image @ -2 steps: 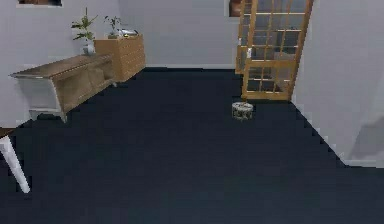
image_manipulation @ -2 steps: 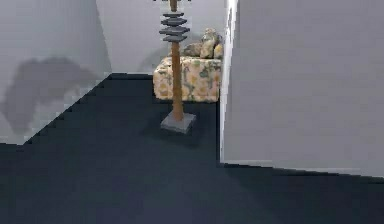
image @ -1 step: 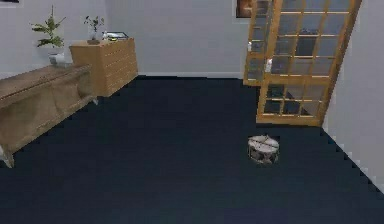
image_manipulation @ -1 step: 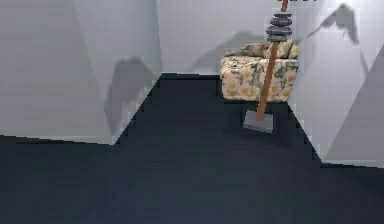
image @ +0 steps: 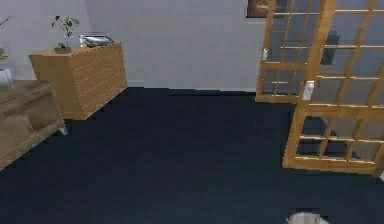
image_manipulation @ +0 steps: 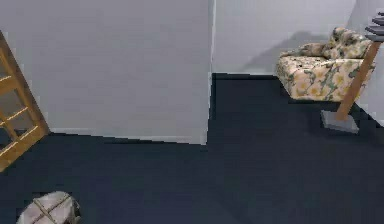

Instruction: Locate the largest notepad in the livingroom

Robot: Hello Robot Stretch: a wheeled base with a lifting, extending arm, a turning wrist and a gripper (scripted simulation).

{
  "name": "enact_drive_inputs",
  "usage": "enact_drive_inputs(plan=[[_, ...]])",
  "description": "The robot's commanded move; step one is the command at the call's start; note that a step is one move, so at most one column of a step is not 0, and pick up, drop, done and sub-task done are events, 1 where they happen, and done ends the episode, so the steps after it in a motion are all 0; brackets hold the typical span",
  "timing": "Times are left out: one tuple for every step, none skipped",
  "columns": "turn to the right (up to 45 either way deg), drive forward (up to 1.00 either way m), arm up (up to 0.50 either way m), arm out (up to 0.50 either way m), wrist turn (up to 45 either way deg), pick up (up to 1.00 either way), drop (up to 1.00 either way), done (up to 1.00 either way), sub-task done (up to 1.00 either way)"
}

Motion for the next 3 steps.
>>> enact_drive_inputs(plan=[[-3.0, 0.00, 0.00, 0.00, 0.0, 0.00, 0.00, 0.00, 0.00], [0.0, 0.55, 0.00, 0.00, 0.0, 0.00, 0.00, 0.00, 0.00], [9.0, 0.00, 0.00, 0.00, 0.0, 0.00, 0.00, 0.00, 0.00]])
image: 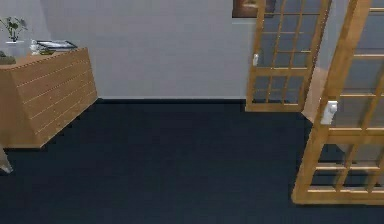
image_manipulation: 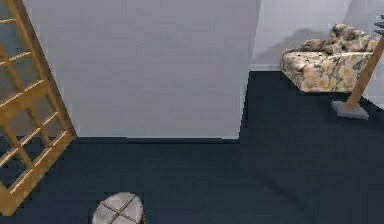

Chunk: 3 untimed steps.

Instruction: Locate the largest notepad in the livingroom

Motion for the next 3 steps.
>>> enact_drive_inputs(plan=[[0.0, 0.80, 0.00, 0.00, 0.0, 0.00, 0.00, 0.00, 0.00], [30.0, 0.00, 0.00, 0.00, 0.0, 0.00, 0.00, 0.00, 0.00], [0.0, 1.00, 0.00, 0.00, 0.0, 0.00, 0.00, 0.00, 0.00]])
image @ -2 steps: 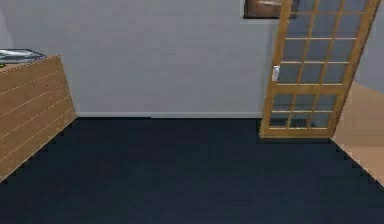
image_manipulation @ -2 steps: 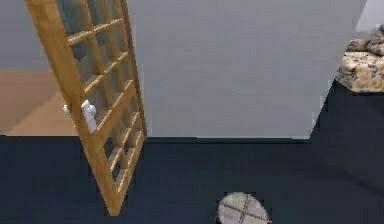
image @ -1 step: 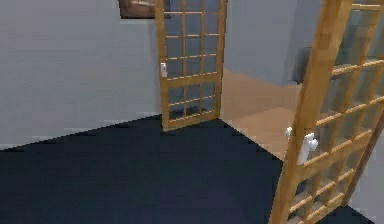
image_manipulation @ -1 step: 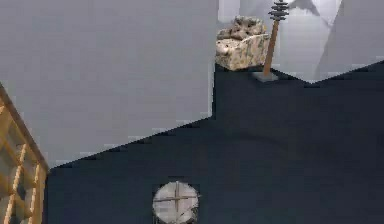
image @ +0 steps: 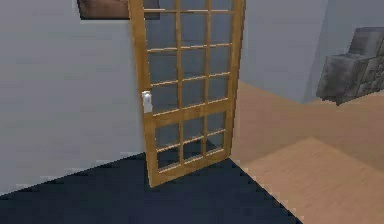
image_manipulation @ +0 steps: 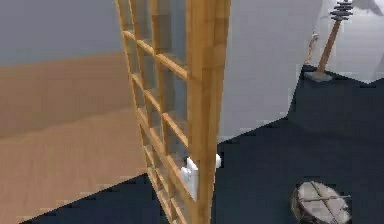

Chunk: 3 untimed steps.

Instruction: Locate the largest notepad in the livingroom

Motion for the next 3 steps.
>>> enact_drive_inputs(plan=[[0.0, 0.35, 0.00, 0.00, 0.0, 0.00, 0.00, 0.00, 0.00], [42.0, 0.00, 0.00, 0.00, 0.0, 0.00, 0.00, 0.00, 0.00], [0.0, 1.00, 0.00, 0.00, 0.0, 0.00, 0.00, 0.00, 0.00]])
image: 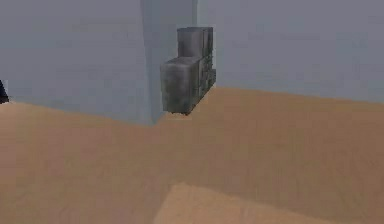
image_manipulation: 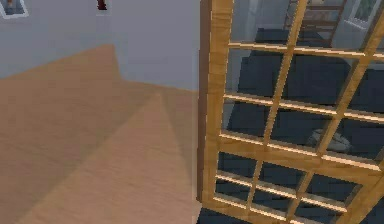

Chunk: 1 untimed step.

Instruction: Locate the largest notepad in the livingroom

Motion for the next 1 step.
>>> enact_drive_inputs(plan=[[3.0, 0.00, 0.00, 0.00, 0.0, 0.00, 0.00, 0.00, 0.00]])
